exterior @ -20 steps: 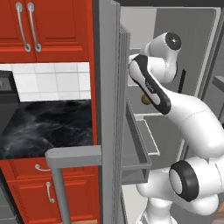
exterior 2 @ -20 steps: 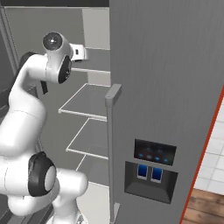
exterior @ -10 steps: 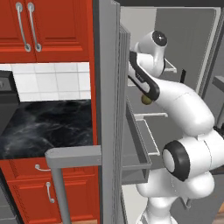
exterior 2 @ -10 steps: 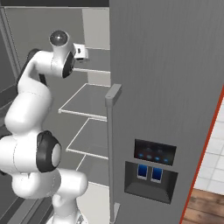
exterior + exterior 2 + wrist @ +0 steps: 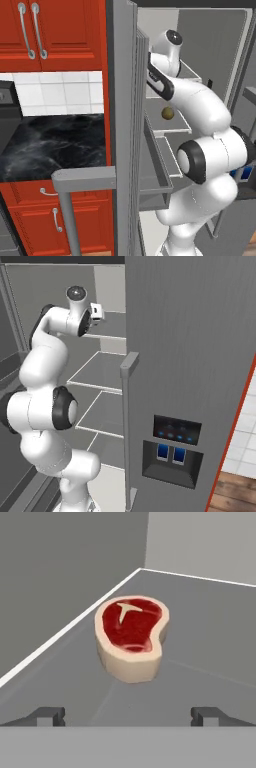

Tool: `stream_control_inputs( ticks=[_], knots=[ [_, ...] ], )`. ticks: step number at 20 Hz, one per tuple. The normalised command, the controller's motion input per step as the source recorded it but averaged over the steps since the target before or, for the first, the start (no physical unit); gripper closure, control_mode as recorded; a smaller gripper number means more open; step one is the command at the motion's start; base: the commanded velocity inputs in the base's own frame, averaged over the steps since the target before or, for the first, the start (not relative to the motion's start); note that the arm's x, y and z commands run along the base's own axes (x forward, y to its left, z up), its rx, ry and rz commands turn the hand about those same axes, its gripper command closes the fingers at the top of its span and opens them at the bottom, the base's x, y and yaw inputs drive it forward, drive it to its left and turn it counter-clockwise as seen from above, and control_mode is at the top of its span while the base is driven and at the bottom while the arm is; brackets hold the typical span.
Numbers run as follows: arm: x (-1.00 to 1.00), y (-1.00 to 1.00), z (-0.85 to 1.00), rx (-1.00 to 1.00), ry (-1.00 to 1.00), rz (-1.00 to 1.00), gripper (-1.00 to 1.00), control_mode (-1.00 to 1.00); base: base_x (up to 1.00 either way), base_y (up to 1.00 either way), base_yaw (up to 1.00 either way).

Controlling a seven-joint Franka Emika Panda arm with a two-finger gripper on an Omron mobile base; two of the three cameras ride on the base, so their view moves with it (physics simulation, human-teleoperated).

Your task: Take the cheese, steak, and potato from the fridge and place them on the plate on the dining counter to create an appetizer plate.

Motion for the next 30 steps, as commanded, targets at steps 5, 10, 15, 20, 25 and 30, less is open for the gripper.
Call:
stream_control_inputs(
  ticks=[5, 10, 15, 20, 25, 30],
  knots=[
    [0.45, 0.09, -0.18, 0.0, 0.0, 0.03, -1.0, -1.0, 0.0, 0.0, 0.0],
    [0.42, 0.07, -0.17, 0.0, 0.0, 0.03, -1.0, -1.0, 0.0, 0.0, 0.0],
    [0.41, 0.11, -0.17, 0.0, 0.0, 0.02, -1.0, -1.0, 0.0, 0.0, 0.0],
    [0.37, 0.17, -0.19, 0.0, 0.0, 0.02, -1.0, -1.0, 0.0, 0.0, 0.0],
    [0.3, 0.21, -0.25, 0.0, 0.0, 0.01, 1.0, -1.0, 0.0, 0.0, 0.0],
    [0.14, 0.1, -0.24, 0.0, 0.0, 0.0, 1.0, -1.0, 0.0, 0.0, 0.0]
  ],
)
